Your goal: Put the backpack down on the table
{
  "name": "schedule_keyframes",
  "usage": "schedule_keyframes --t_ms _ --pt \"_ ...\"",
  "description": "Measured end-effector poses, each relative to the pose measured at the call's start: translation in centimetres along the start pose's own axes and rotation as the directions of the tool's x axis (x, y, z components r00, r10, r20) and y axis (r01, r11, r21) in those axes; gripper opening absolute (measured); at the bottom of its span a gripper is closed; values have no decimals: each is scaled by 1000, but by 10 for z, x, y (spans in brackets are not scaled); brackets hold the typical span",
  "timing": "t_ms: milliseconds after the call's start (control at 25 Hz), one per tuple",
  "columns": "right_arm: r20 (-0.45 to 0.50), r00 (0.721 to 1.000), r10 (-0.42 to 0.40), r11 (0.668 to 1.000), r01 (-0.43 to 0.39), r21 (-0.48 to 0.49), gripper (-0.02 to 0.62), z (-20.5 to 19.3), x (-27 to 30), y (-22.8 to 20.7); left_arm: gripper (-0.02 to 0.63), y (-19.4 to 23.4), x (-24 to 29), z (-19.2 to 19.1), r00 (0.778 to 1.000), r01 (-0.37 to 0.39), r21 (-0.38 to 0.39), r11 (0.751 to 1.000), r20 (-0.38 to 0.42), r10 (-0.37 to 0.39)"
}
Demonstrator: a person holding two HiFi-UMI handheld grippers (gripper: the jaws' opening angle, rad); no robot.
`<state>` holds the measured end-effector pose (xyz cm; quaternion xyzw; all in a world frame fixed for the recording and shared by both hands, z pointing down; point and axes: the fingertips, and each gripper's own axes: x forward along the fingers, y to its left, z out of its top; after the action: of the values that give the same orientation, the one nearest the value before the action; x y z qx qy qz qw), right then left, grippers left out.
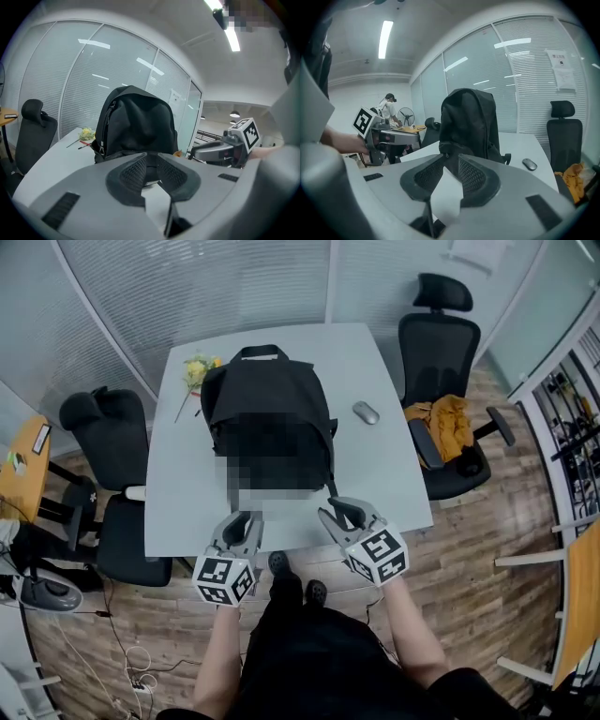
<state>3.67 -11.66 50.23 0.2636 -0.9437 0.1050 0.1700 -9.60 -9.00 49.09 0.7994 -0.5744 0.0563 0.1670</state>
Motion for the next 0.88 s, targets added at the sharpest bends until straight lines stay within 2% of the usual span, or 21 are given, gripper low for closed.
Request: schedule_keyframes --t_ms 120,440,880 --pt "23 999 22 1000 -22 -1 100 2 -8 13 61 -20 -12 1 999 35 19 999 8 -35" --pt "78 993 93 995 -91 -32 78 16 -28 51 58 -63 -39 21 995 54 75 996 82 -60" --pt "133 980 147 989 -141 -53 29 33 -43 78 20 -84 -46 26 990 78 91 993 106 -88"
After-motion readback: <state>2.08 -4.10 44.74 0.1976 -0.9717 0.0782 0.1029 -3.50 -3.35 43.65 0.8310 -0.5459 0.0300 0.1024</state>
